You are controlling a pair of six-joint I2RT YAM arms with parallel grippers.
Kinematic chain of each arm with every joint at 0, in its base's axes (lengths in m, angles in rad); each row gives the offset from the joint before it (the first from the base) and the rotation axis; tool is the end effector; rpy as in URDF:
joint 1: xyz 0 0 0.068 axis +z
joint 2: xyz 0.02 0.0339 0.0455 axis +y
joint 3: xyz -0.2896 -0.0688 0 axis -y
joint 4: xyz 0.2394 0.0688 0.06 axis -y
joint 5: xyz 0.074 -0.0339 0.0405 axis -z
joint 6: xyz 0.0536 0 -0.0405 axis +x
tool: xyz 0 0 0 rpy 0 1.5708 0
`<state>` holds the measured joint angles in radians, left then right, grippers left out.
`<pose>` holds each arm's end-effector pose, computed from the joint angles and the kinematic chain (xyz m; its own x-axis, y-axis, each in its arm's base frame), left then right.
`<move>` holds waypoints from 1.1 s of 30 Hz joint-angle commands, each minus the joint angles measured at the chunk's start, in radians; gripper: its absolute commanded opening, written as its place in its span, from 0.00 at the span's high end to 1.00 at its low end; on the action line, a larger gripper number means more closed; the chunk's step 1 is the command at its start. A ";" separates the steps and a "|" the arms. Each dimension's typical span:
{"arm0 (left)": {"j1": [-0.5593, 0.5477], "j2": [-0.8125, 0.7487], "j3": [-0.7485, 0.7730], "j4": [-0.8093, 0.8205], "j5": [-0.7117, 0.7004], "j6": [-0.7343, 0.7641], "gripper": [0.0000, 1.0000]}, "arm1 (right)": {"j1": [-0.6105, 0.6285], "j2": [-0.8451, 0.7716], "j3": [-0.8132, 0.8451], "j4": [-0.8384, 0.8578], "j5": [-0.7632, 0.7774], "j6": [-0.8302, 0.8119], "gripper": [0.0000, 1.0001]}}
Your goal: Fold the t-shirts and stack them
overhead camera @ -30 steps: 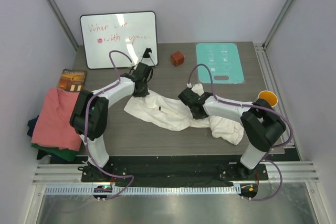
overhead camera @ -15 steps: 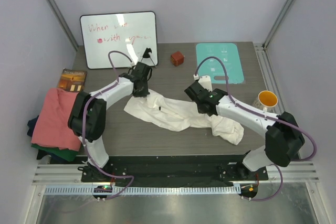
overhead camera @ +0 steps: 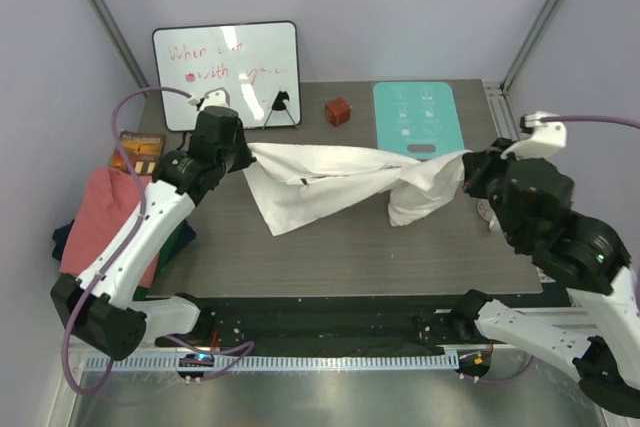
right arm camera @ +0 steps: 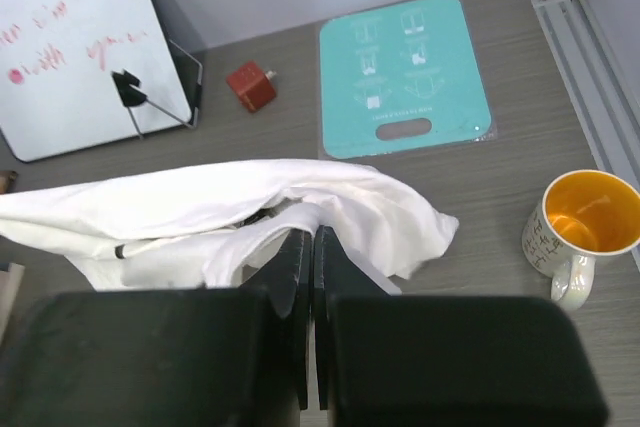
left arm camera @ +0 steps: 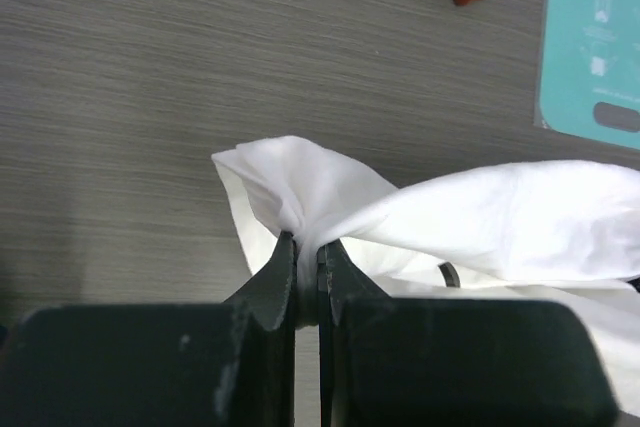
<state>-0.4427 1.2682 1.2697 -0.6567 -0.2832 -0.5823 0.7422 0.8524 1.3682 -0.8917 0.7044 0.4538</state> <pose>0.2526 -0.1032 0.3739 -0.5759 -0.3113 -0.7559 -0.1265 0.9474 -0.2939 0.1081 0.0521 0.4596 -0.2743 0.2017 -0.9402 0.0547 0.9795 0.1941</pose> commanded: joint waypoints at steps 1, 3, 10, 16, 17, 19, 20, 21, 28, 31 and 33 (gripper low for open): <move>-0.005 -0.099 0.082 -0.092 -0.016 -0.065 1.00 | -0.003 -0.082 0.084 -0.035 0.006 -0.024 0.99; -0.005 -0.159 0.095 -0.118 -0.016 -0.085 1.00 | -0.004 -0.113 0.114 -0.038 -0.074 -0.029 0.99; -0.007 -0.210 0.210 -0.268 -0.024 -0.079 1.00 | -0.004 -0.108 0.219 -0.212 -0.253 0.052 0.99; -0.007 -0.175 0.235 -0.294 0.030 -0.059 1.00 | -0.001 -0.163 0.180 -0.303 -0.417 0.152 0.99; -0.007 -0.171 0.231 -0.293 0.044 -0.056 1.00 | -0.001 -0.197 0.154 -0.311 -0.427 0.175 0.99; -0.007 -0.136 0.230 -0.320 0.055 -0.050 1.00 | -0.003 -0.228 0.117 -0.335 -0.447 0.236 0.99; -0.007 -0.118 0.232 -0.337 0.046 -0.048 1.00 | -0.003 -0.252 0.059 -0.340 -0.457 0.256 0.99; -0.007 -0.103 0.224 -0.369 0.001 -0.050 1.00 | -0.003 -0.268 0.025 -0.342 -0.477 0.278 0.99; -0.007 0.086 0.158 -0.413 -0.171 -0.067 1.00 | -0.003 -0.355 -0.308 -0.253 -0.647 0.466 0.99; -0.005 0.152 0.143 -0.393 -0.180 -0.062 1.00 | -0.003 -0.374 -0.437 -0.244 -0.677 0.491 0.99; -0.005 0.226 0.145 -0.374 -0.180 -0.056 1.00 | -0.003 -0.375 -0.524 -0.225 -0.719 0.509 0.99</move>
<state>-0.4496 1.4300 1.4132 -1.0515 -0.4038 -0.6464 0.7418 0.5022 0.9375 -1.1809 0.0879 0.8833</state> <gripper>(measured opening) 0.036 0.028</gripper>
